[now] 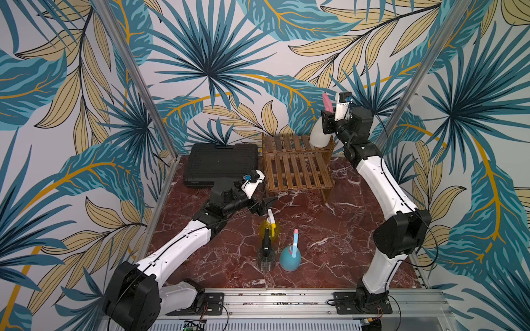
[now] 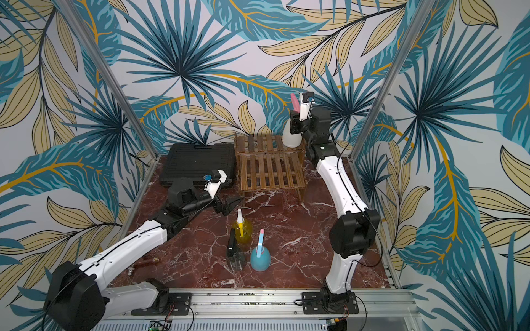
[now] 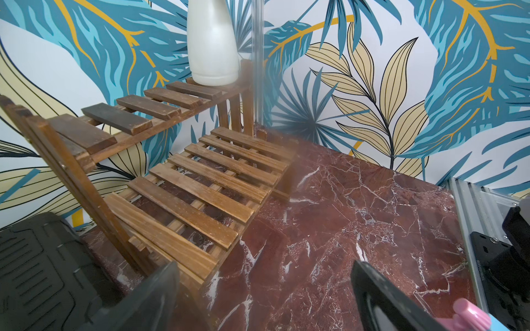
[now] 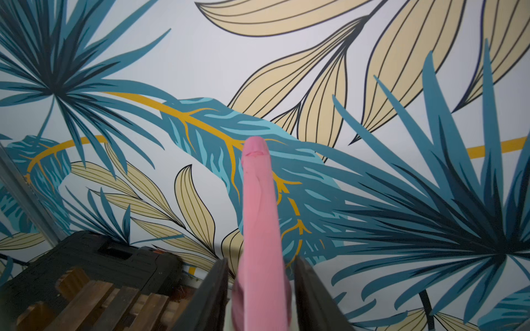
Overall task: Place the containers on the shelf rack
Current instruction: 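Place the container on the shelf.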
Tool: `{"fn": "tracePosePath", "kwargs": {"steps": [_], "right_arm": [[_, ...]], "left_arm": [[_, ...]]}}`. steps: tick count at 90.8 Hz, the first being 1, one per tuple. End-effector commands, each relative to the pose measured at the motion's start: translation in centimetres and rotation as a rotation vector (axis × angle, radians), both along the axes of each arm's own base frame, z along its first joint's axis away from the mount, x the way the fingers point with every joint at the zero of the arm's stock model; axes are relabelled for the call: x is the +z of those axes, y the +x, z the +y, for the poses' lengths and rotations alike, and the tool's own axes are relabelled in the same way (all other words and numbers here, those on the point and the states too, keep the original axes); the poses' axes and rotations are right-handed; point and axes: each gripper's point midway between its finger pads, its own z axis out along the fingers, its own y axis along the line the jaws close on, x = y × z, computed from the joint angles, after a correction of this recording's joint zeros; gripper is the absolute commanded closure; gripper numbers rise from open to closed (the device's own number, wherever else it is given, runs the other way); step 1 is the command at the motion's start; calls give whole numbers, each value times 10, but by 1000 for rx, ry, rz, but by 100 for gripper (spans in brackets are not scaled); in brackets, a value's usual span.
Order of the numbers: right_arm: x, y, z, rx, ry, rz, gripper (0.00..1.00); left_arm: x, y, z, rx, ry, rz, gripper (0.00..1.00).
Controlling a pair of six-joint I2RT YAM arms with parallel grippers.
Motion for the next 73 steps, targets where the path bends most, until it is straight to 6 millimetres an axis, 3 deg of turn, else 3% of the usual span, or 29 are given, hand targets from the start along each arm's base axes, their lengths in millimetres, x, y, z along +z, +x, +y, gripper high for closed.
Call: {"fn": "tracePosePath", "kwargs": {"steps": [1,25,56,73], "right_arm": [[11,-12,-2,13,10,-11,45],[34,-35,-6,35,23,-49,1],[70,-107,-19,97,77,-89,1],[53,-153,-27,135,92,-23,1]], "left_arm": [[5,2,-2,-9,-15,-13,0],[6,2,-1,-3,-13,-17,0],[15,-4,-1,-20,-24,-39,0],[21,-13,1,-13,-10,-49,0]]}}
